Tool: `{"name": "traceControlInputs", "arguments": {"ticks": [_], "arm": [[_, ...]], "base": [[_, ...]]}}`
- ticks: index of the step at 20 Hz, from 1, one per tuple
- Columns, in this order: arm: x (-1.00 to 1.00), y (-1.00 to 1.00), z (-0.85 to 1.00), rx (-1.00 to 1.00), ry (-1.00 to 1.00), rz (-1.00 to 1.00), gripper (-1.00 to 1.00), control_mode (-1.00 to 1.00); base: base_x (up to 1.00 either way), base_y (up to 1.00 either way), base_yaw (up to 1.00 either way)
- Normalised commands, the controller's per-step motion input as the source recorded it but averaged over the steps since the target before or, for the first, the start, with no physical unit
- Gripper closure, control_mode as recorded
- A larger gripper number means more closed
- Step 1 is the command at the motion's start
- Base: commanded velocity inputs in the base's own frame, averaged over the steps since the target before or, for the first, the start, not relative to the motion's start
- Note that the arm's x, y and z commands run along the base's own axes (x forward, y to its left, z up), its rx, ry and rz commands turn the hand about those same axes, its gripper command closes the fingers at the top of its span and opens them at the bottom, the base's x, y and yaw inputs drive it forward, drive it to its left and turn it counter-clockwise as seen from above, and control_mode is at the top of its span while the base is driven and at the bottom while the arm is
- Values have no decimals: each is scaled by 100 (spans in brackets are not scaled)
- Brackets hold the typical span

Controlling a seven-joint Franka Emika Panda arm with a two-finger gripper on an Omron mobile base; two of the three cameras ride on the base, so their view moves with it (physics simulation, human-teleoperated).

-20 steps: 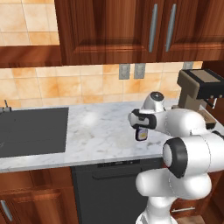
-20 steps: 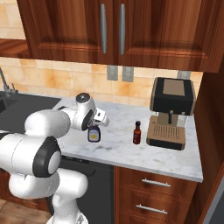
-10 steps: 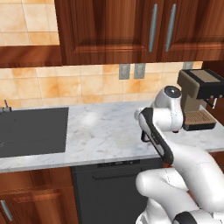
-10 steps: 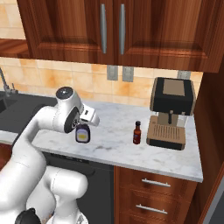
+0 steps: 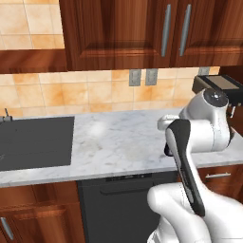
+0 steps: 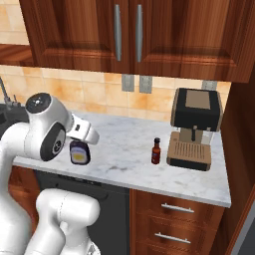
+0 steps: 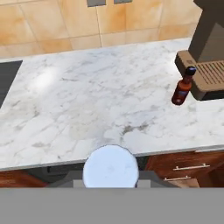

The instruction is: Place the condiment bottle and condiment bottle from the counter to the top shelf of the fridge. If the existing items in the fridge are on the top shelf, move them to other shelves.

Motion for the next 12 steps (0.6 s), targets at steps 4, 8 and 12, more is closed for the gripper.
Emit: {"name": "traceControlInputs", "arguments": {"ticks": [4,8,12], "arm": [[-93,24,100,-5,-4,-7,100,-100],[-86,14,74,-3,-6,-6,100,-100],[-25,0,11,0,-1,-2,100,100]], "base": [[0,0,0],[0,0,0],[-75,0,-4]]}}
